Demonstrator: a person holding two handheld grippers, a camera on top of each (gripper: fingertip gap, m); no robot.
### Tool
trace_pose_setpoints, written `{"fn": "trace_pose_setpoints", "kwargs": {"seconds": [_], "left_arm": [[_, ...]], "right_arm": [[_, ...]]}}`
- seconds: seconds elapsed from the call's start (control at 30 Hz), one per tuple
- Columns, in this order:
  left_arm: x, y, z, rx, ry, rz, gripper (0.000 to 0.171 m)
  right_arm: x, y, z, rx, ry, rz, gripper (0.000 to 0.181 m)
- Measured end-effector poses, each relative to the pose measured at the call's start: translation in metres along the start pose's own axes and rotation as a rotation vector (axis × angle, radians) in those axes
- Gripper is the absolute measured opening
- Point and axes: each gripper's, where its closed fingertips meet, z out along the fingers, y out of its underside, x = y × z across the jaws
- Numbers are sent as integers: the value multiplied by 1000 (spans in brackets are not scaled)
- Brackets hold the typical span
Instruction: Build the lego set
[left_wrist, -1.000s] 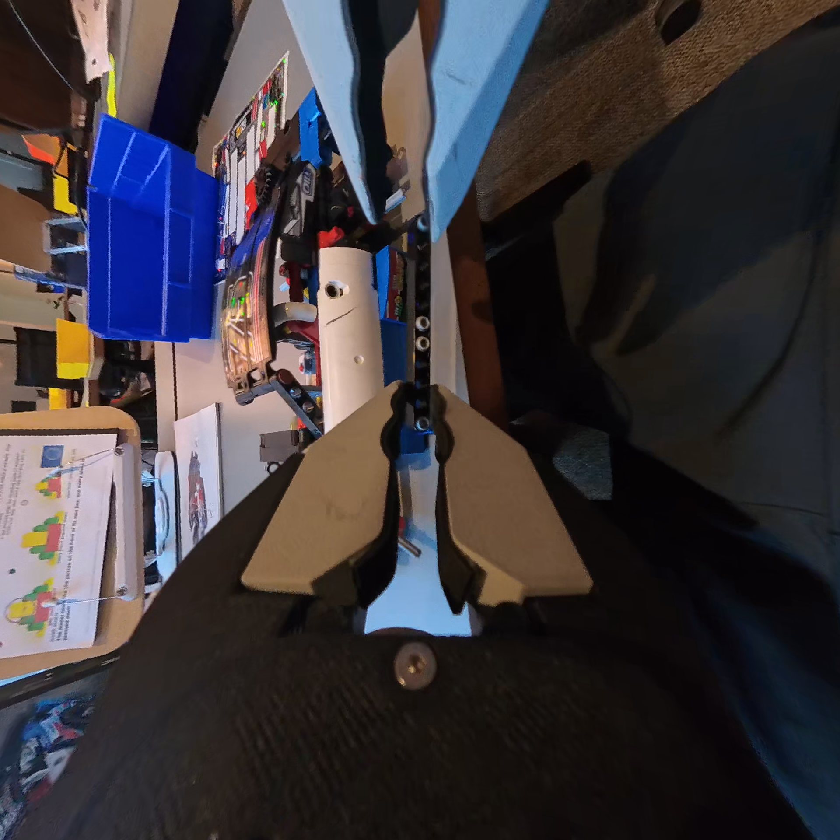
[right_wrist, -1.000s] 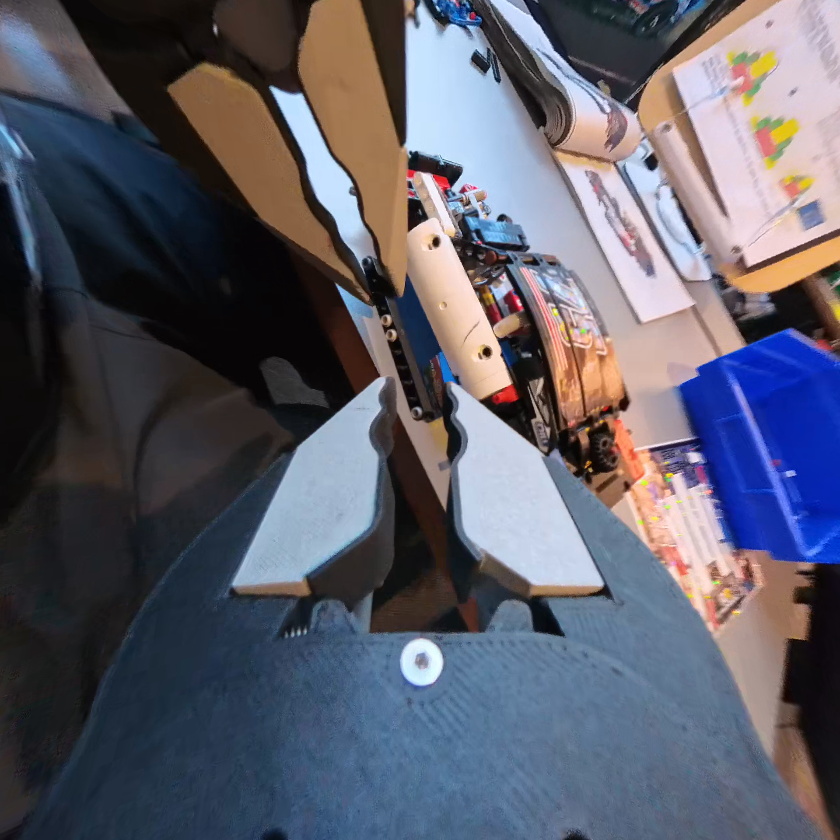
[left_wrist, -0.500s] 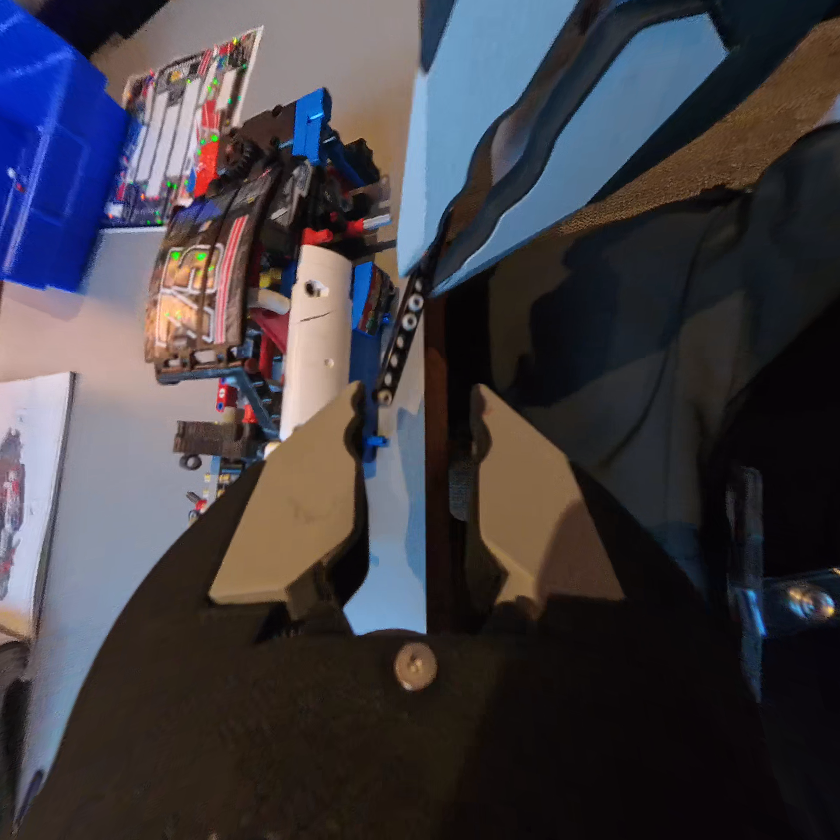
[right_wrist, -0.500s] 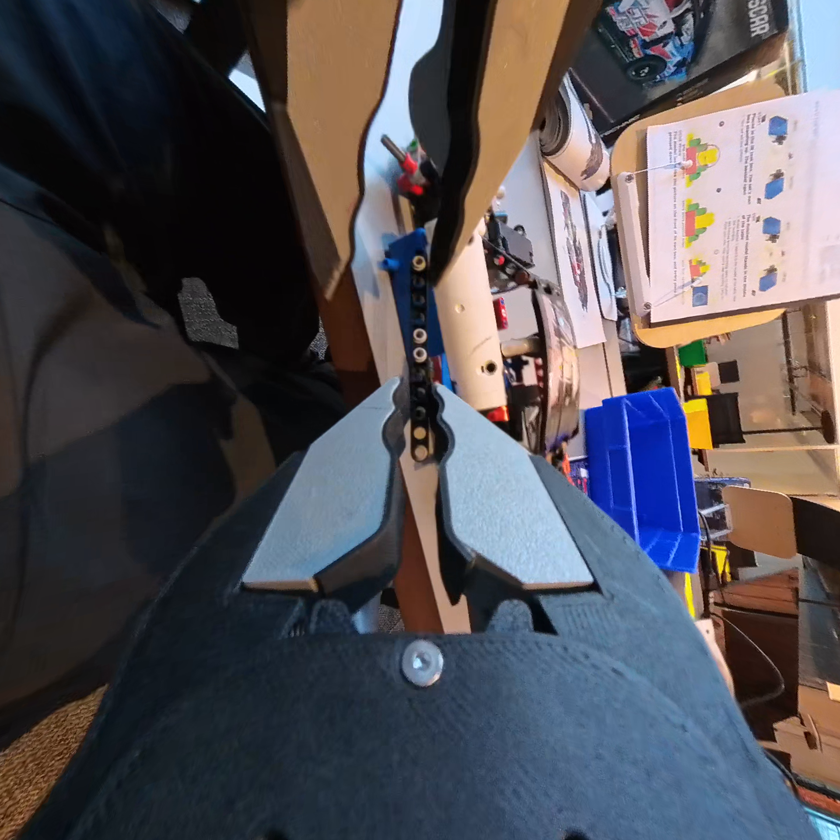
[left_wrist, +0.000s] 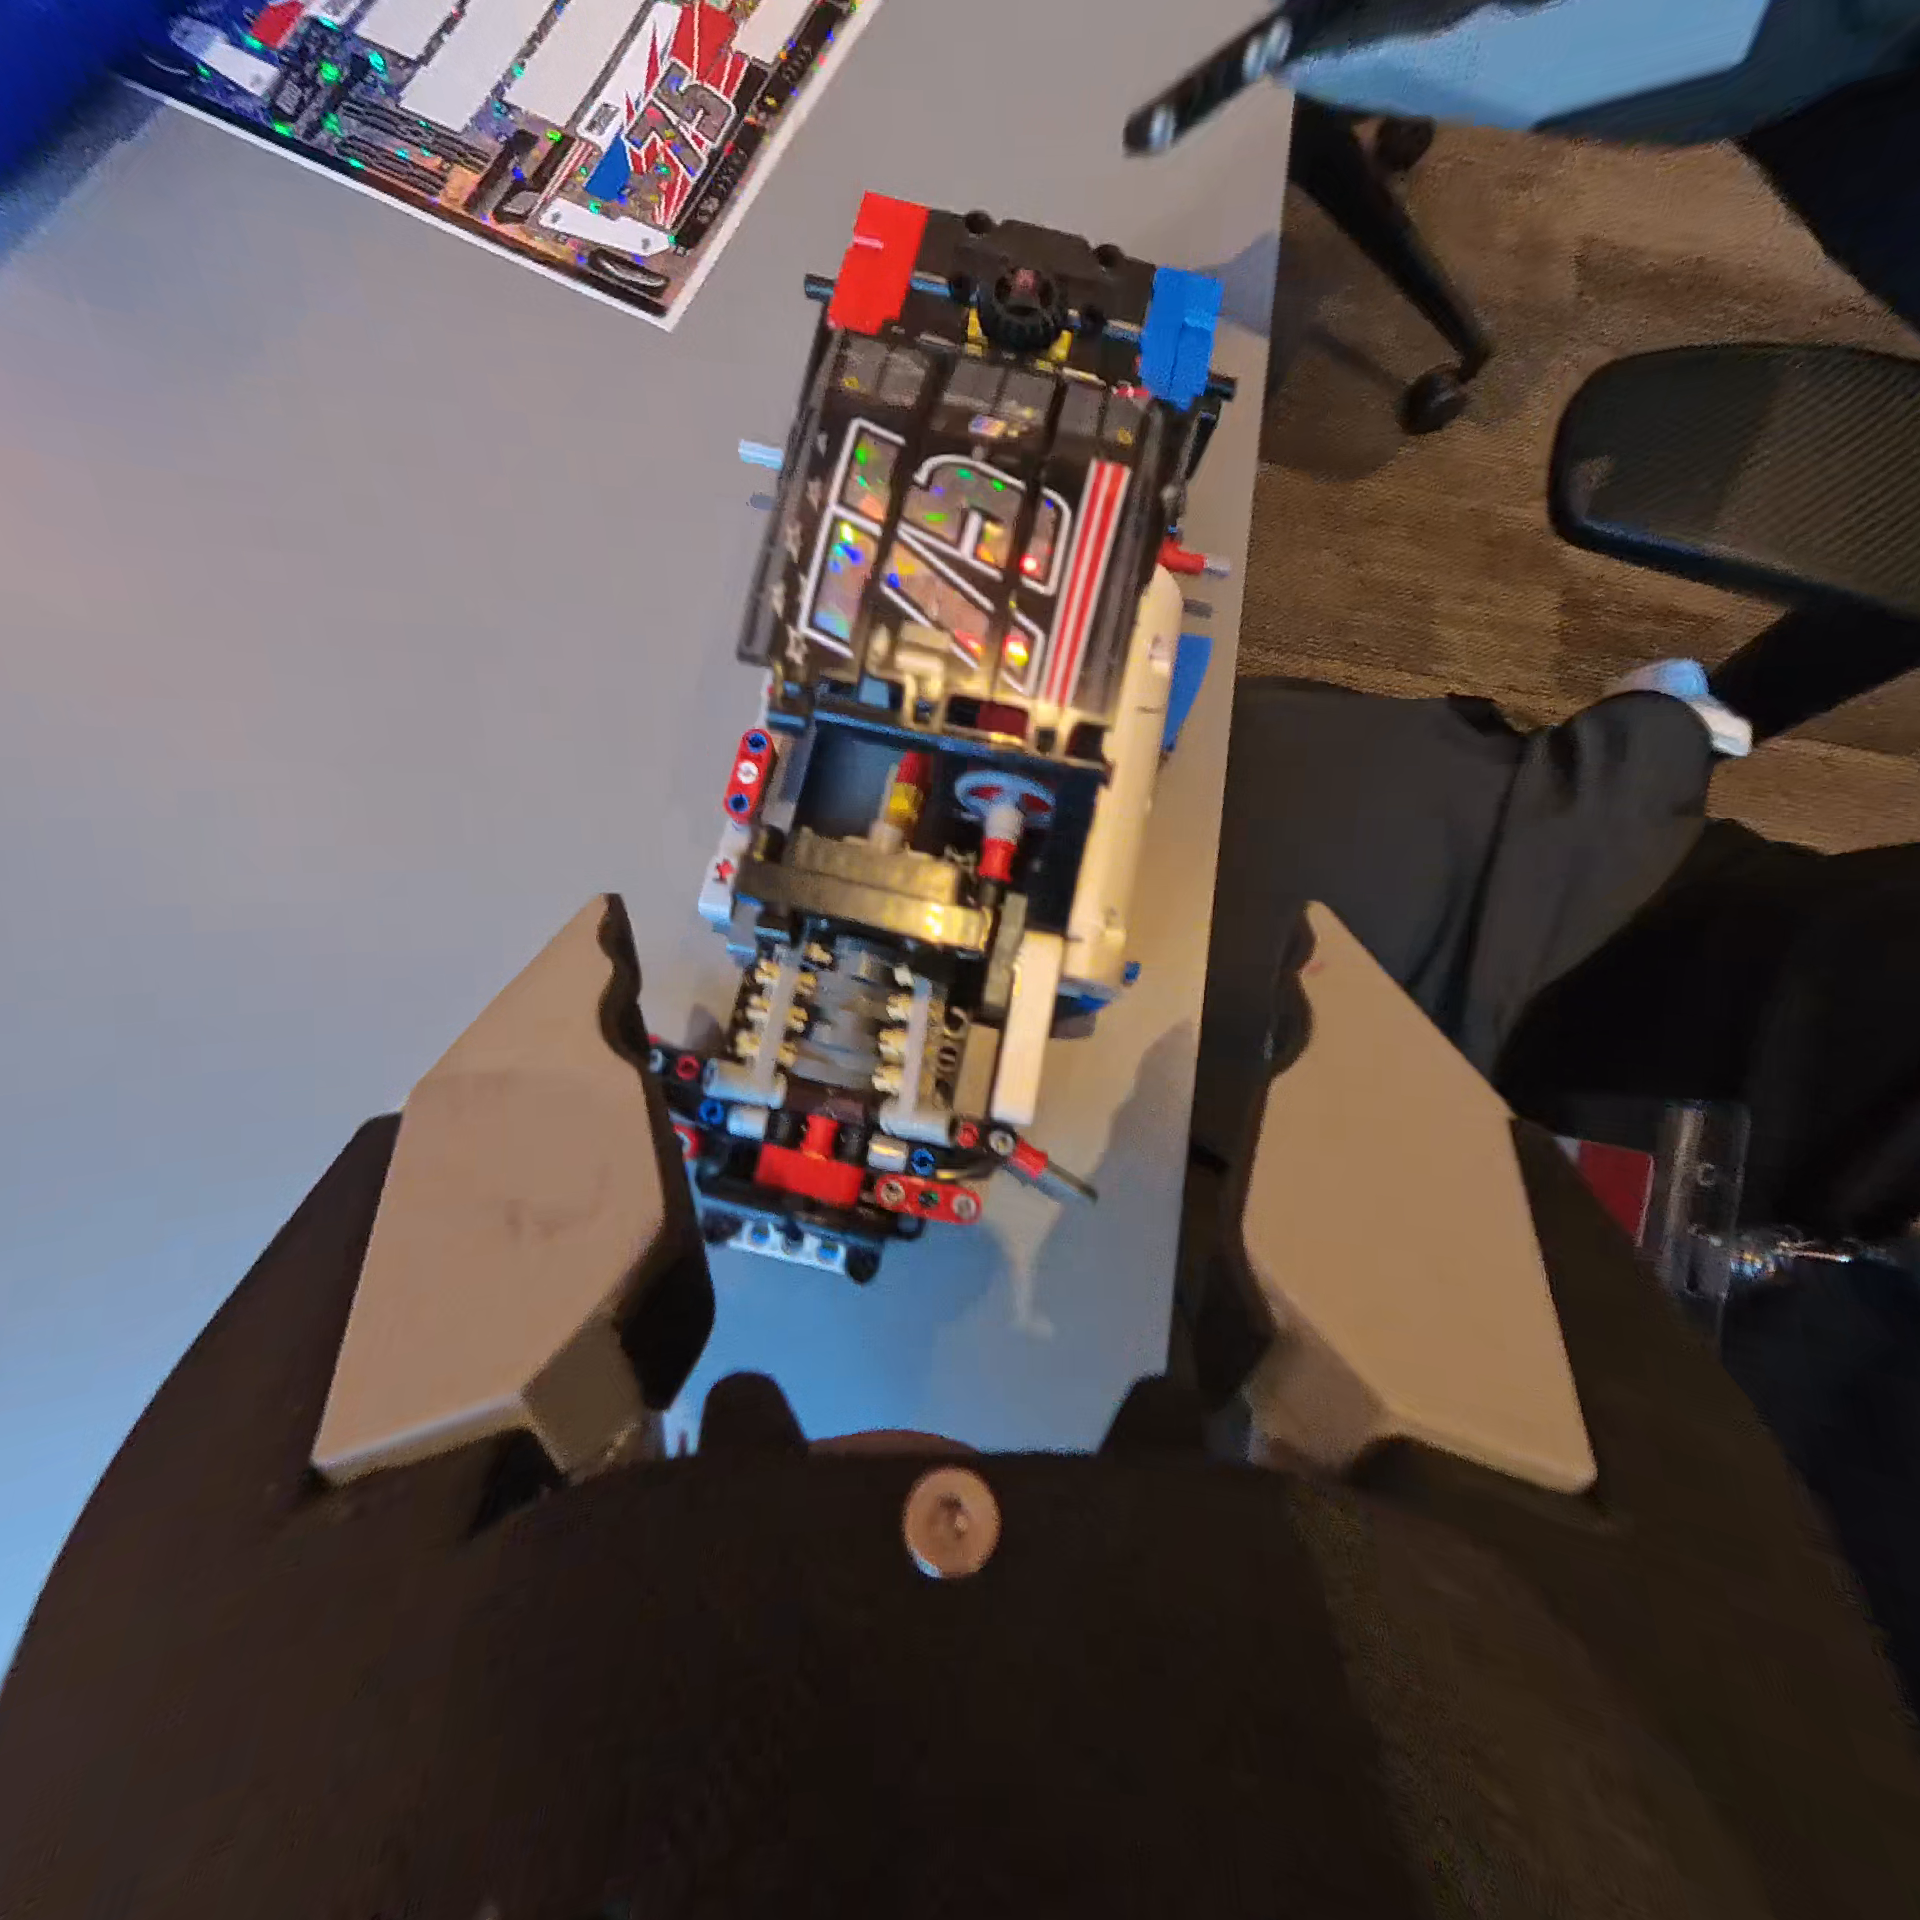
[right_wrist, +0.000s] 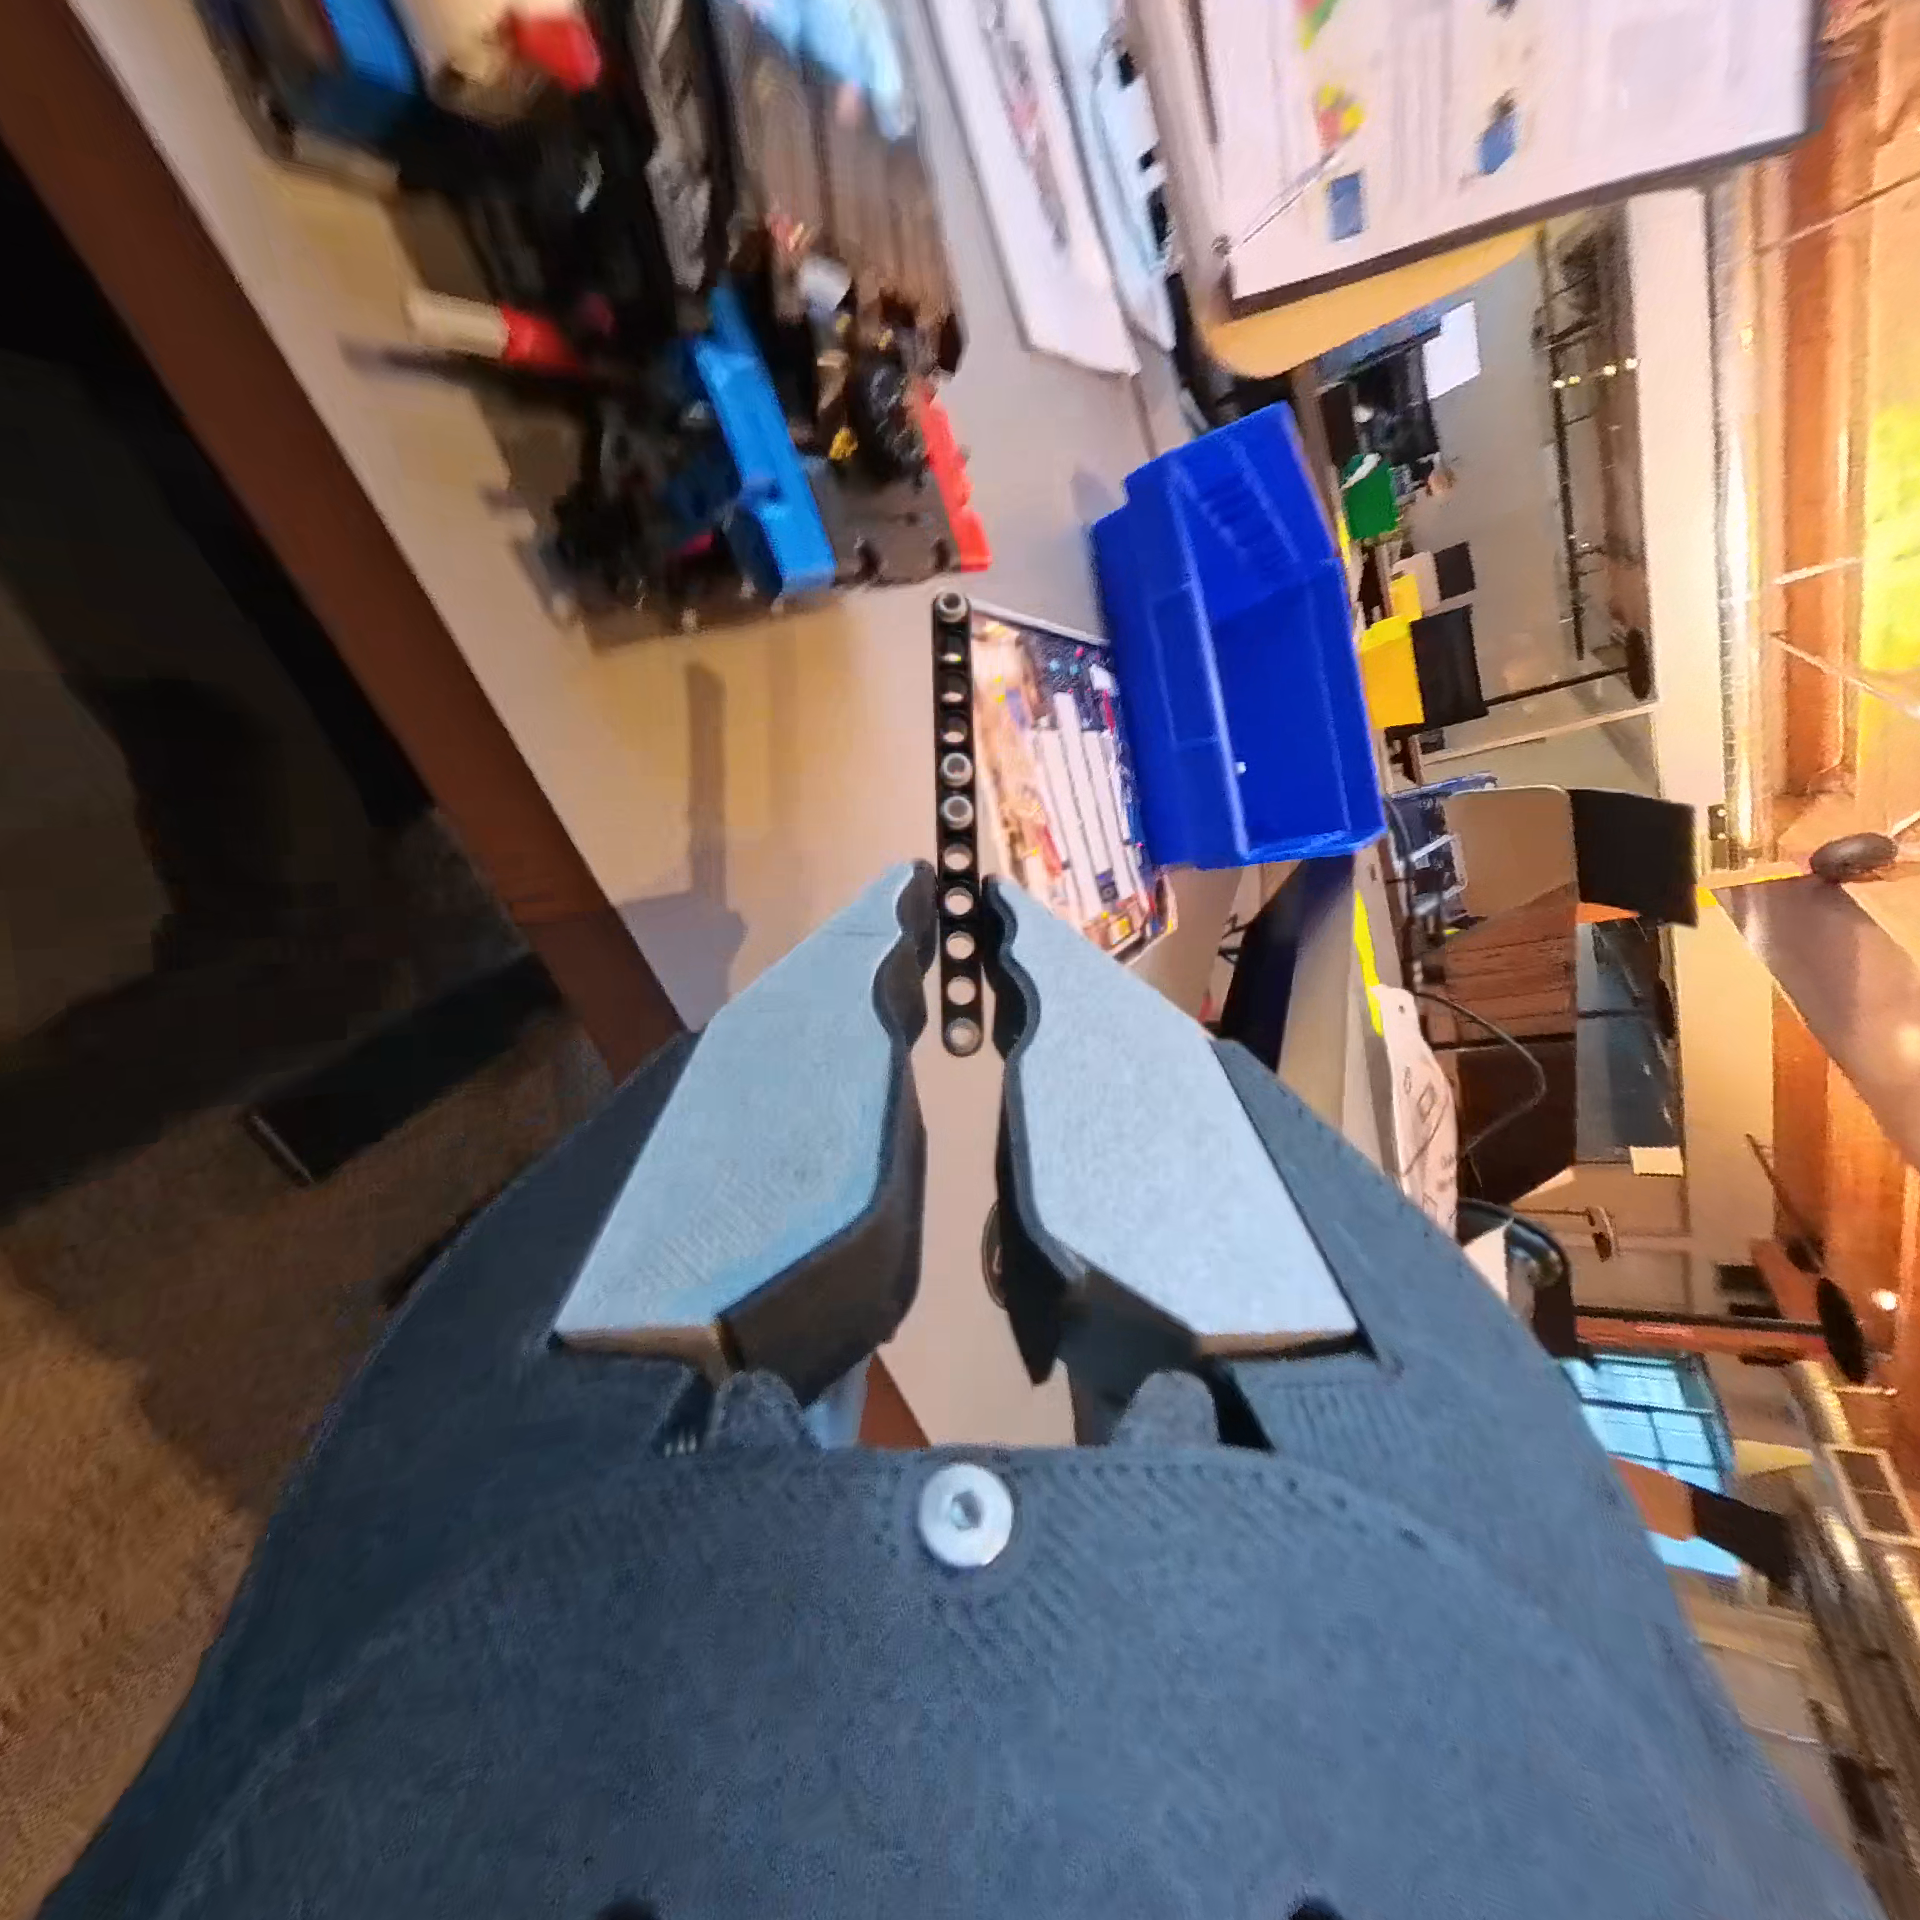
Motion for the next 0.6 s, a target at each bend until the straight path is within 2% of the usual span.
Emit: {"fn": "trace_pose_setpoints", "kwargs": {"seconds": [0.17, 0.3, 0.37, 0.4, 0.43, 0.5, 0.6], "left_arm": [[-4, -7, 27, -159, 30, 84, 132], [-7, 6, 50, -325, 1, 138, 144], [-9, 18, 56, -409, -10, 165, 136], [-9, 25, 57, -451, -11, 182, 120], [-7, 31, 58, -485, 11, 186, 113], [-8, 32, 59, -492, 18, 175, 114], [-10, 32, 59, -488, 26, 167, 113]], "right_arm": [[-12, 12, 26, -57, -74, -153, 7], [-18, 23, 42, -82, -139, -263, 8], [-24, 36, 48, -108, -159, -353, 6], [-22, 39, 51, -108, -139, -384, 6], [-20, 42, 53, -115, -121, -409, 6], [-16, 47, 53, -138, -126, -429, 7], [-10, 47, 49, -128, -124, -381, 23]]}}
